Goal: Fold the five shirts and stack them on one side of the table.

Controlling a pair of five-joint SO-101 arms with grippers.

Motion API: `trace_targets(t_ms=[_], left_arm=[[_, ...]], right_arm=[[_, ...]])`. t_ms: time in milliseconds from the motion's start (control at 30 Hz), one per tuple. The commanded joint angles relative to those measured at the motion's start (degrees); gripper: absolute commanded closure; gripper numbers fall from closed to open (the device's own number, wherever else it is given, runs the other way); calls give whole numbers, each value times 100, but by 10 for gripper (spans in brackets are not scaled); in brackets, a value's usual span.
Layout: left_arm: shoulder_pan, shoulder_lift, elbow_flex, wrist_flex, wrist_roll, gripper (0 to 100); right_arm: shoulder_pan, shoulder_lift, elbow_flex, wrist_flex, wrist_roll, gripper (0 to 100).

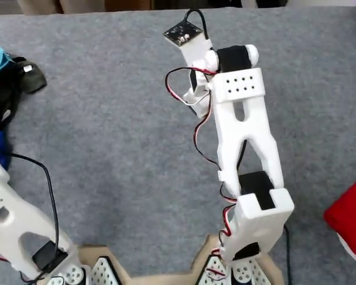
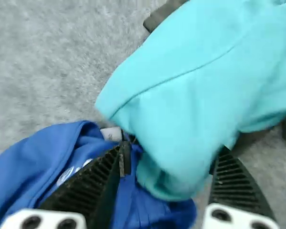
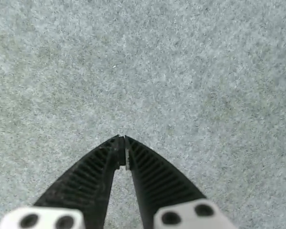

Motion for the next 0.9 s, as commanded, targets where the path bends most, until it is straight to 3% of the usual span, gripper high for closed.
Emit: trace_targets(t_ms=[0, 233, 533, 867], left_arm=[[-9, 593, -976, -62, -35, 741], [62, 1411, -2242, 220, -185, 984], [615, 1411, -4343, 2268, -316, 981], [1213, -532, -3956, 2655, 255, 981]], right_arm=[[-75, -22, 13, 123, 9, 990], [-84, -13, 13, 123, 9, 990], [-75, -13, 22, 123, 9, 990], [215, -57, 13, 132, 0, 990]])
